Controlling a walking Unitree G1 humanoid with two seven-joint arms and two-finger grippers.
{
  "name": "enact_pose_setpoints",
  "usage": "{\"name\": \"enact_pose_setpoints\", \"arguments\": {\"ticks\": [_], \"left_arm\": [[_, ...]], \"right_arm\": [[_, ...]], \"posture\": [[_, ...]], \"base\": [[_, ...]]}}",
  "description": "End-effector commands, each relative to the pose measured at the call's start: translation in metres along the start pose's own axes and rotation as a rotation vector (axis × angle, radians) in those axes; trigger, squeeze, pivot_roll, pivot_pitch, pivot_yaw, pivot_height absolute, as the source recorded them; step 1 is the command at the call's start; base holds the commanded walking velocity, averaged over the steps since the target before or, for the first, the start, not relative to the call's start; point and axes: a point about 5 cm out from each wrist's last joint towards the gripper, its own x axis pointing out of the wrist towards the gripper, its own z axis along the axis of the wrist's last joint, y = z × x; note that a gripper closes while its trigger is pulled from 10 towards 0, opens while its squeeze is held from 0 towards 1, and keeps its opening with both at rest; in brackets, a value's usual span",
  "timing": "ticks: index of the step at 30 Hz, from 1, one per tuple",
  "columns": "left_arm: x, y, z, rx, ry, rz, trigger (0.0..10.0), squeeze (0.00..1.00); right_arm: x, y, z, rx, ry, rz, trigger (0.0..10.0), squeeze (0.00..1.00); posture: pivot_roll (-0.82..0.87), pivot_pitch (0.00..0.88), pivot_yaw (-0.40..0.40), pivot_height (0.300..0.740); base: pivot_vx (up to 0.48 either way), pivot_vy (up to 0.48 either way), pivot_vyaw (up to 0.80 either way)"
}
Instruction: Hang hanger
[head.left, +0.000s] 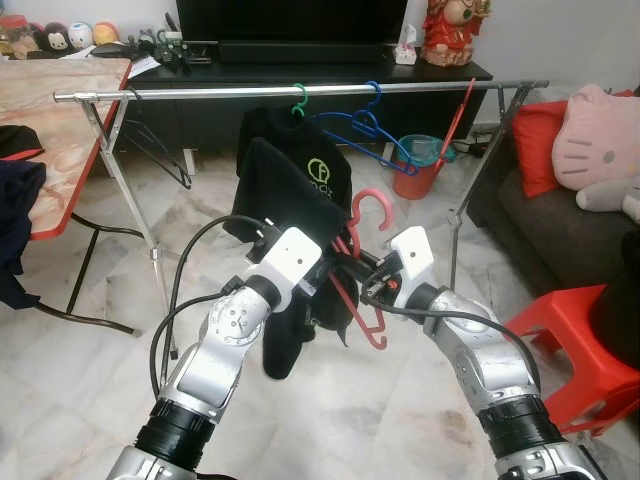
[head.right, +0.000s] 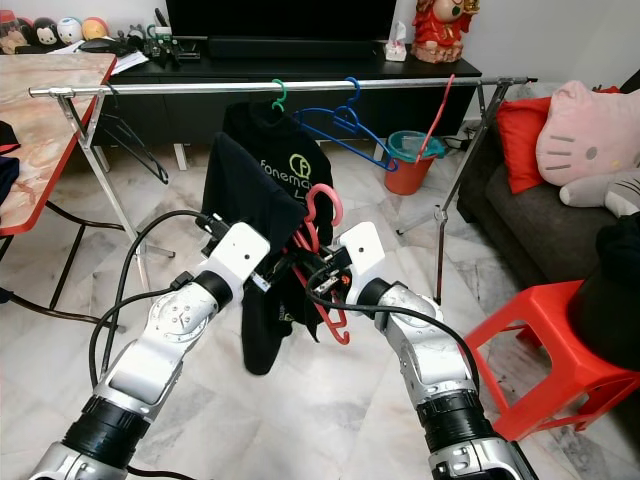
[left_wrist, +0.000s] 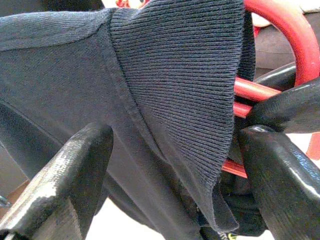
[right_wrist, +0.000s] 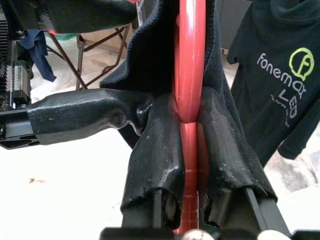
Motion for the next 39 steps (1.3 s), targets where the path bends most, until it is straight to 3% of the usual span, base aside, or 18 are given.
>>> {"name": "enact_pose_setpoints", "arguments": {"ticks": [1,6,17,18,19,20,21,39], "left_arm": [[0.005,-0.001,0.008,0.016,-0.020,-0.001,10.0,0.00],[0.006,-0.002,0.008,0.033,-0.013,0.012,10.0,0.00],[0.007,0.017,-0.003,0.066,0.079,0.167,9.8,0.00],[0.007,0.018,-0.004,0.068,0.081,0.173,8.7,0.00],[0.008,0.020,-0.004,0.072,0.085,0.189,1.5,0.00],[0.007,0.020,-0.004,0.073,0.087,0.196,1.5,0.00],[0.007,0.021,-0.004,0.072,0.088,0.203,0.0,0.00],[0.008,-0.003,0.001,0.102,0.042,0.014,0.0,0.00]], "right_arm": [[0.005,0.009,0.017,-0.030,-0.064,0.072,0.0,0.00],[0.003,0.011,0.016,-0.040,-0.052,0.094,0.0,0.00],[0.003,0.022,0.016,-0.042,-0.051,0.172,0.0,0.00],[0.003,0.023,0.016,-0.041,-0.051,0.176,0.0,0.00],[0.003,0.024,0.016,-0.042,-0.051,0.182,0.0,0.00],[0.003,0.024,0.016,-0.042,-0.050,0.183,0.0,0.00],[0.002,0.024,0.015,-0.042,-0.048,0.183,0.0,0.00],[0.000,0.017,0.007,-0.085,0.005,0.146,0.0,0.00]], "posture": [[-0.11,0.000,-0.106,0.740],[-0.12,0.000,-0.107,0.740],[-0.12,0.000,-0.111,0.740],[-0.12,0.000,-0.111,0.740],[-0.12,0.000,-0.110,0.740],[-0.12,0.000,-0.110,0.740],[-0.12,0.000,-0.110,0.740],[-0.12,0.000,-0.108,0.740]], "base": [[0.000,0.000,0.00],[0.000,0.000,0.00],[0.000,0.000,0.00],[0.000,0.000,0.00],[0.000,0.000,0.00],[0.000,0.000,0.00],[0.000,0.000,0.00],[0.000,0.000,0.00]]}}
